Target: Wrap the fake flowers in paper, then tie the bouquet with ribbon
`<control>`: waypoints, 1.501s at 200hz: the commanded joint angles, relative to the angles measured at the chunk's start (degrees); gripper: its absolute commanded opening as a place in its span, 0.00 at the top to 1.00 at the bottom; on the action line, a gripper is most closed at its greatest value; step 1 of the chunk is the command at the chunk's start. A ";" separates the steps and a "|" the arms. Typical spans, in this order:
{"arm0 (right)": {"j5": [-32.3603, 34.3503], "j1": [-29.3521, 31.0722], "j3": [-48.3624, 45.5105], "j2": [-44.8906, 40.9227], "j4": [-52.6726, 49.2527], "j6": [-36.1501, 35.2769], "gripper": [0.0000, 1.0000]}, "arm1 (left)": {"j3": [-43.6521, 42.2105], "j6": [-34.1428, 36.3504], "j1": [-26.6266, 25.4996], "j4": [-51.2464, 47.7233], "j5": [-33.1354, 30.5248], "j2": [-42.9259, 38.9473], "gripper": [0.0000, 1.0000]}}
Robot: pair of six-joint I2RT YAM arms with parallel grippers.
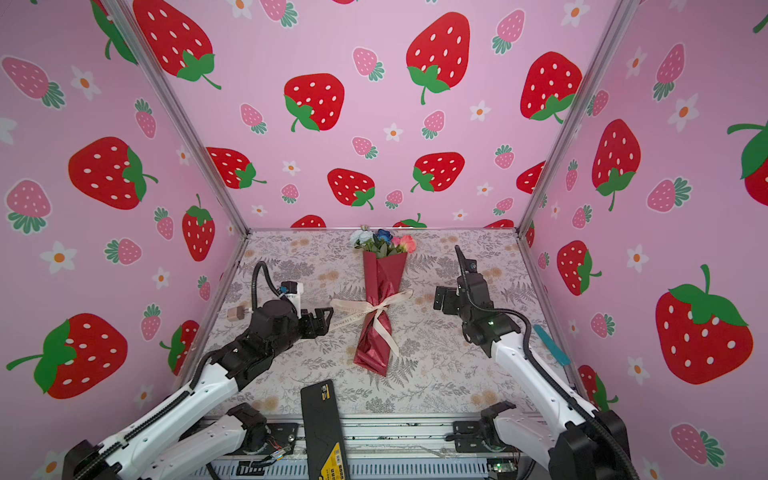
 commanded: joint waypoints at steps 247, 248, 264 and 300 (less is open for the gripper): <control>22.50 -5.22 -30.09 -7.69 47.43 -25.08 0.00 | -18.28 13.45 30.63 28.69 -7.42 2.94 0.01; 22.36 -5.35 -30.09 -7.52 47.56 -25.08 0.00 | -18.28 13.57 30.71 28.96 -7.25 3.27 0.01; 19.63 -7.95 -30.08 -4.11 49.68 -24.69 0.00 | -18.23 16.75 31.27 34.35 -4.51 8.34 0.01; 15.91 -11.91 -30.39 0.71 54.31 -24.42 0.00 | -18.79 20.74 32.95 46.84 0.76 18.65 0.01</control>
